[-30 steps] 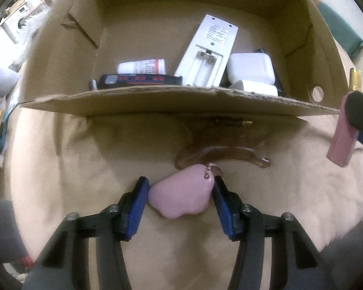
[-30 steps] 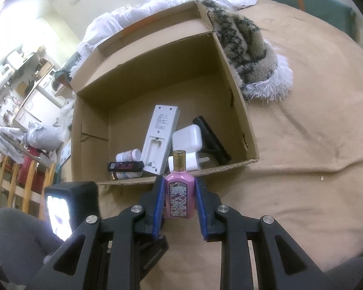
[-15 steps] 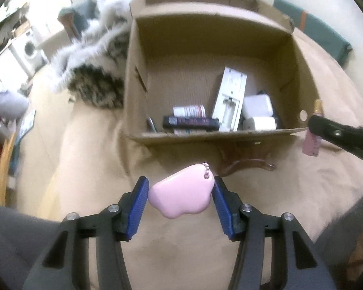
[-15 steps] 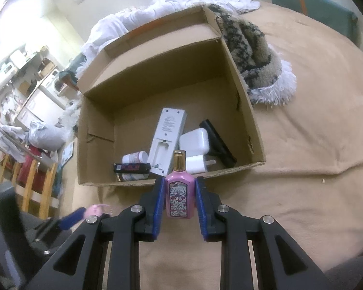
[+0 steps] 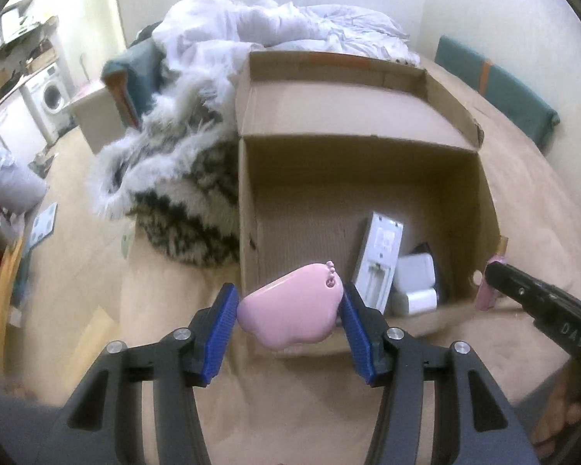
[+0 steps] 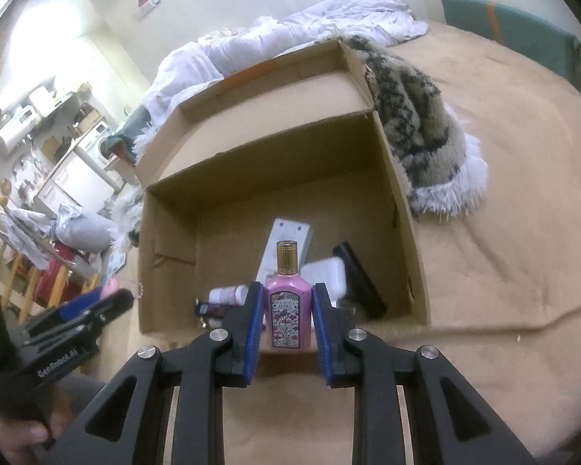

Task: Organize rigid objects
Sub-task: 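Carry the perfume bottle and pink pouch toward the box, then lower both items into the box and open both grippers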

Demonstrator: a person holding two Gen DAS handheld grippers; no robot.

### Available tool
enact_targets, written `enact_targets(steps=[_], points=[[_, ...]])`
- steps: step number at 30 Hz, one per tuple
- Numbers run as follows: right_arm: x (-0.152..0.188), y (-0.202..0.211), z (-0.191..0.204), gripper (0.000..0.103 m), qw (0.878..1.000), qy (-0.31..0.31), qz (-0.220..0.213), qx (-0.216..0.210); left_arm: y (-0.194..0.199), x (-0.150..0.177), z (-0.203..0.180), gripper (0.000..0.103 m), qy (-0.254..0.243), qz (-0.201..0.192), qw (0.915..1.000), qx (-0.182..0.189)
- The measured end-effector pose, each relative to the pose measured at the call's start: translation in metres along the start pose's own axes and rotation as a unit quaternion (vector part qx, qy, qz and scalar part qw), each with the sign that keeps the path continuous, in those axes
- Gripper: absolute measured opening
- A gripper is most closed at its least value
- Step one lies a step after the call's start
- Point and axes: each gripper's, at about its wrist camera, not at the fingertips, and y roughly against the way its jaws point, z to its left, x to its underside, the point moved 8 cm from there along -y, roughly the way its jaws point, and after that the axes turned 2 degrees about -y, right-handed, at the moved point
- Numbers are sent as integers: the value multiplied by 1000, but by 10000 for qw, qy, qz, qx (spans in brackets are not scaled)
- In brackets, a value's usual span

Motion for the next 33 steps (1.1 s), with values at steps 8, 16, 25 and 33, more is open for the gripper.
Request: enact_targets(steps=[8, 16, 25, 33], points=[[-21, -34, -2, 26, 9996, 136, 211, 88, -39, -10, -10, 50, -349, 162, 9993, -22], [-1, -70, -6, 26, 9969, -75, 778, -42, -75, 11, -23, 50, -374, 596, 9968, 378], [10, -85, -4, 26, 9945, 104, 1014, 258, -83, 19, -23, 50, -413, 756, 9957, 340], [18, -96, -7, 26, 9915, 125, 1192, 513, -85, 21, -24, 50, -462, 721, 9960, 268]])
